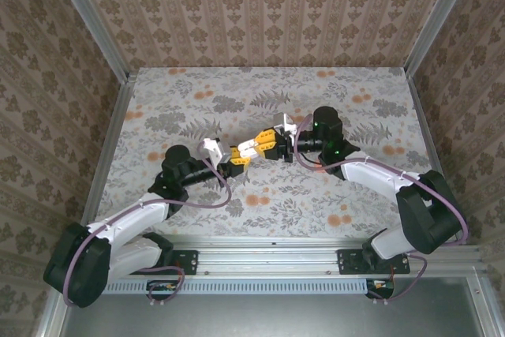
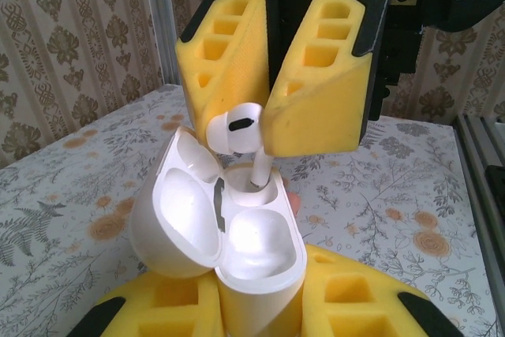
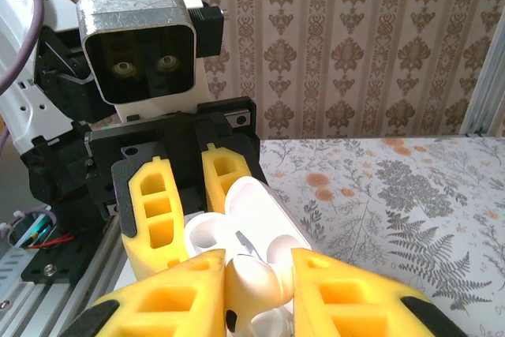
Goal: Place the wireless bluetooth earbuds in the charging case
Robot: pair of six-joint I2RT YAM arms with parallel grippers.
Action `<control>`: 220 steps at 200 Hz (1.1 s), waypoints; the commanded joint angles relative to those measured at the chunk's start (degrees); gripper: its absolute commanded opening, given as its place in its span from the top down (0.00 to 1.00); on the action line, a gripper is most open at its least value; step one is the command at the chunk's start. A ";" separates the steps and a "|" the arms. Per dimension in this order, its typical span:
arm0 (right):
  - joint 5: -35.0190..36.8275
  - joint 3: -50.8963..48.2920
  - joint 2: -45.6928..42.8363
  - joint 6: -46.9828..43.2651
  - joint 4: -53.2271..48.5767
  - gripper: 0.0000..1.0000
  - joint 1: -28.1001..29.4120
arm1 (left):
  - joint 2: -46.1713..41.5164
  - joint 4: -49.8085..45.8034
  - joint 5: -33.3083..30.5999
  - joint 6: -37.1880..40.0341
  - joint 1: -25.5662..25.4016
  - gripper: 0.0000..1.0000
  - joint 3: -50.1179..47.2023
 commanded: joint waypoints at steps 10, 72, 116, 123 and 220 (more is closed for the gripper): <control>-1.46 1.13 -0.68 -3.03 -5.33 0.75 -0.48 | -2.06 3.22 1.68 1.55 -0.89 0.92 2.53; -5.68 4.32 -0.08 -8.89 -15.21 0.73 -1.70 | -2.79 3.01 2.30 1.47 -1.11 0.92 2.89; -7.19 6.25 0.50 -9.91 -17.64 0.70 -1.80 | -2.94 2.42 2.56 1.52 -1.41 0.92 3.38; -7.44 6.44 0.61 -9.84 -17.66 0.70 -1.80 | -2.96 2.24 2.61 1.64 -1.46 0.92 3.45; -6.82 11.25 0.69 -17.29 -28.84 0.70 0.64 | -3.25 1.03 1.69 2.52 -1.94 0.92 3.56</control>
